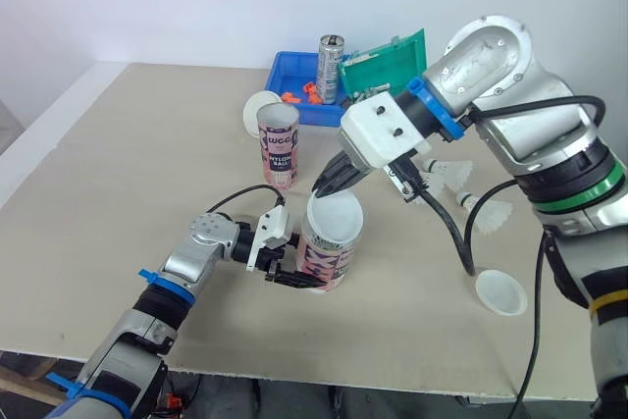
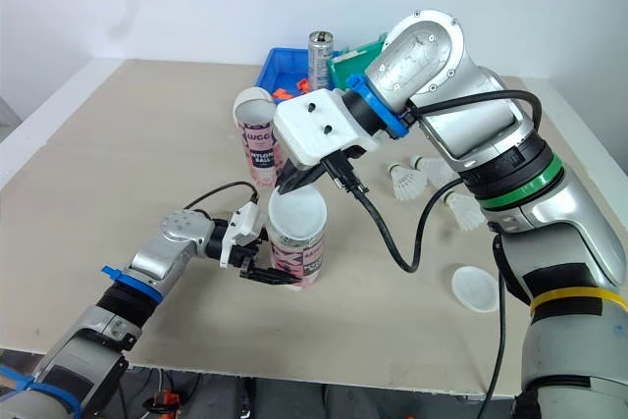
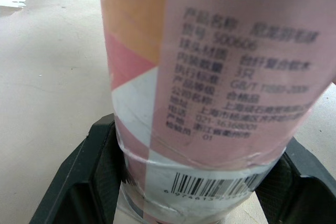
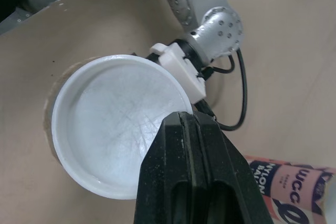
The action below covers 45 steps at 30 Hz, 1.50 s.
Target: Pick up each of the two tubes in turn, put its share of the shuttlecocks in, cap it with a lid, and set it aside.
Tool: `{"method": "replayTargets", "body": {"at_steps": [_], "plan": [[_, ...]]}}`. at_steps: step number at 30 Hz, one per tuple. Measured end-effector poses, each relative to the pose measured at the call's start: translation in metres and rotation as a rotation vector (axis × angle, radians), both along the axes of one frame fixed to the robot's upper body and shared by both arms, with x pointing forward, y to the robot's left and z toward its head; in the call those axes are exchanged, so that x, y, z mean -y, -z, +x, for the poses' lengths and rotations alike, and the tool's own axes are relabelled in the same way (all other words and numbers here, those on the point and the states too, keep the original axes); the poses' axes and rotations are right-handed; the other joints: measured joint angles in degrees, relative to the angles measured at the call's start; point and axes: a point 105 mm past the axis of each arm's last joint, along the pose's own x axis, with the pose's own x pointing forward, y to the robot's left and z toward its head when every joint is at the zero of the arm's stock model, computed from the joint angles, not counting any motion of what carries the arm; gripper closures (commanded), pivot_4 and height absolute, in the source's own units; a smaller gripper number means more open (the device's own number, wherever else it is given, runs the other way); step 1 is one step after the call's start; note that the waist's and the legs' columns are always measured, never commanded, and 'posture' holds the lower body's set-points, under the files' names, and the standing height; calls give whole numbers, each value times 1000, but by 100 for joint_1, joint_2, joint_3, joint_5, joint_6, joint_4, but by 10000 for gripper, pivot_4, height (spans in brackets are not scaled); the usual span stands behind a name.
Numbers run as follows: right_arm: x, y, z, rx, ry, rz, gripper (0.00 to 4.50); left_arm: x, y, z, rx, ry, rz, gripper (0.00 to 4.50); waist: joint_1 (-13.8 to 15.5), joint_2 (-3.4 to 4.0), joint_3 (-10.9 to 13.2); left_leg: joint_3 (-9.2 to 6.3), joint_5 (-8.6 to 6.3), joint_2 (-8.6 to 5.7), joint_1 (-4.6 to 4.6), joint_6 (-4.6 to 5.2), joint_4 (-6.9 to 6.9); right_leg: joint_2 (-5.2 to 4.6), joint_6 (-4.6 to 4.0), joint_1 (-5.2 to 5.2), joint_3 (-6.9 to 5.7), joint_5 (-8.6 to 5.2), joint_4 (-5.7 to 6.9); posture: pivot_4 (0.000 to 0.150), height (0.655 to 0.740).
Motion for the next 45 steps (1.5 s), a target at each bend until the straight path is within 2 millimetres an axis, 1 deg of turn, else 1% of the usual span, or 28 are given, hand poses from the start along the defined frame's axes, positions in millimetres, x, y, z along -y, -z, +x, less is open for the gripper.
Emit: {"method": "replayTargets", "body": {"at_steps": [6, 13, 17, 25, 26, 27, 28, 29, 31, 34, 38, 40, 42, 43, 44, 45], "plan": [[0, 2, -3, 5, -13, -11, 44675, 0, 0, 0, 1, 0, 1, 15767, 0, 0, 0, 0, 0, 0, 1, 0, -4, 0, 0, -2, 0, 0, 0, 1500, 7061], [3, 10, -8, 16, -30, -31, 44675, 1, 0, -1, 4, 7, 4, 15767, 2, -4, -2, 0, 0, 0, 1, 0, -6, 0, -1, 0, 0, -5, -2, 1500, 7061], [4, 18, -6, 33, -29, -48, 44675, 2, 0, -1, 6, 9, 5, 15767, 10, -11, -7, 0, -1, 0, 0, -2, -7, -1, -1, 0, -1, -9, -3, 1500, 7061], [5, 20, -5, 100, -63, -70, 44675, 2, 0, -1, 6, 6, 6, 15767, 10, -18, -11, 0, -2, -1, 1, -3, -8, -2, -2, 0, -2, -10, -3, 1500, 7061], [5, 21, -5, 107, -70, -72, 38197, 2, 0, -1, 6, 6, 6, 15767, 10, -20, -12, 0, -2, -1, 2, -3, -8, -2, -2, 0, -2, -10, -4, 1500, 7061], [5, 23, -5, 114, -74, -74, 35510, 2, 0, -1, 4, 4, 6, 15767, 10, -24, -15, 0, -2, -1, 3, -3, -9, -2, -2, 0, -2, -10, -4, 1500, 7061], [4, 26, -4, 113, -75, -73, 30334, 1, 1, -1, 2, 1, 7, 15767, 7, -32, -19, 0, -2, 0, 5, -3, -11, -2, -4, 2, -2, -10, -4, 1500, 7061], [3, 28, -4, 112, -77, -69, 26500, 0, 1, -1, 2, 0, 8, 15767, 5, -34, -21, 0, -2, 0, 6, -3, -12, -1, -5, 2, -2, -10, -4, 1500, 7061], [-1, 26, -2, 126, -73, -49, 15114, 0, 1, -1, 0, -3, 9, 15767, 1, -32, -28, -1, -2, 0, 10, -3, -17, 0, -7, 3, -2, -9, -3, 1500, 7061], [-2, 27, 0, 113, -57, -34, 15114, -1, 2, -1, -9, -7, 11, 15767, 1, -47, -48, -3, -2, 4, 14, -3, -20, 5, -11, 5, -4, -9, -4, 1500, 7061], [-4, 27, 9, 48, -8, 8, 15114, -3, 2, 0, -11, -16, 16, 15767, -11, -52, -52, -5, -2, 5, 23, -3, -23, 8, -23, 5, -1, -2, -2, 1500, 7061], [-1, 20, 15, -10, 50, 50, 15114, -3, 2, 0, -9, -15, 15, 15767, -8, -51, -50, -8, -1, 5, 20, -2, -27, 9, -28, -2, -2, 2, -1, 1500, 7061], [2, 6, 13, -44, 67, 103, 15114, -3, 2, 0, -8, -11, 16, 15767, -3, -50, -50, -9, -1, 5, 18, -2, -31, 9, -35, -2, -2, 4, -1, 1500, 7061], [4, 0, 11, -51, 70, 119, 20187, -3, 2, -1, -8, -9, 15, 15767, -2, -50, -50, -9, -1, 5, 18, -2, -33, 9, -39, -3, -2, 2, -2, 1500, 7061], [8, -8, 6, -63, 69, 141, 22474, -3, 2, -1, -7, -6, 16, 15767, 4, -51, -50, -10, -1, 5, 16, -2, -35, 8, -41, -3, -4, -1, -3, 1500, 7061], [11, -12, 1, -73, 65, 148, 25773, -3, 2, -1, -7, -5, 17, 15767, 2, -51, -50, -10, -3, 5, 17, -5, -35, 8, -41, -2, -3, -3, -4, 1500, 7061]]}}
